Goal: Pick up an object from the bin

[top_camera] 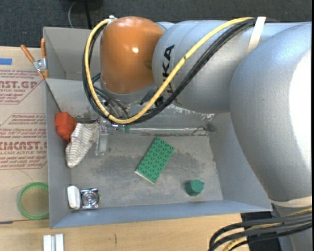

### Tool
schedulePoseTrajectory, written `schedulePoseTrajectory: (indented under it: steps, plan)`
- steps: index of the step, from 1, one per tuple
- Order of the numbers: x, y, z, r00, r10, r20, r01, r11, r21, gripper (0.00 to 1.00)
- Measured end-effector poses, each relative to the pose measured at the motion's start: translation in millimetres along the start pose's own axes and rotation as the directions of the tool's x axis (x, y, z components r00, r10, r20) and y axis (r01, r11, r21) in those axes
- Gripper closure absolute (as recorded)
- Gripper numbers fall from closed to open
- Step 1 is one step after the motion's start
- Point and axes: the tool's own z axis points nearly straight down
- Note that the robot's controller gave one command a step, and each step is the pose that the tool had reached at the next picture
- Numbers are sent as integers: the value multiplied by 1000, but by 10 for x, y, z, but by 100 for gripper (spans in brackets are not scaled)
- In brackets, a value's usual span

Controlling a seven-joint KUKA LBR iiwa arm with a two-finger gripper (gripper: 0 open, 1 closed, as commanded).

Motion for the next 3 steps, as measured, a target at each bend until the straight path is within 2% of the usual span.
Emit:
schedulePoseTrajectory:
  steps: [1,2,3]
  plan:
    - [134,-38,414,999,46,4,-46,999,-3,0]
    - [160,146,856,999,55,0,-55,999,0,0]
    - [-2,7,1294,945,-327,11,327,945,-2,100]
